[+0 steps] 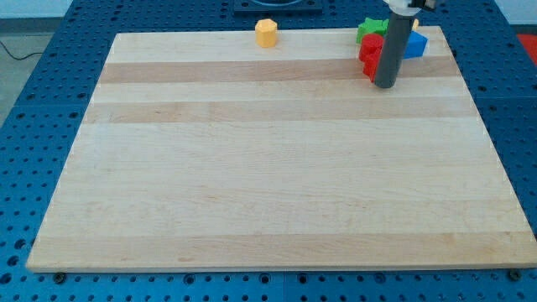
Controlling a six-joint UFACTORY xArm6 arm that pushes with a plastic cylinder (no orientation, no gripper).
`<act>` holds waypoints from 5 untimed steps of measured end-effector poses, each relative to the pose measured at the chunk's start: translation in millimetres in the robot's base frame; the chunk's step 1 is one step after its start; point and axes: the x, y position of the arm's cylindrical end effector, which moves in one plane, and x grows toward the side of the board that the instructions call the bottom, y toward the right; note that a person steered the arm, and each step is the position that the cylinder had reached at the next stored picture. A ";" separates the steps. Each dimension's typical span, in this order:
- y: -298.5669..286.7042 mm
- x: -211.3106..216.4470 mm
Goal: Move the yellow hexagon towards center
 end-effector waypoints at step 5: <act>-107.9 46.7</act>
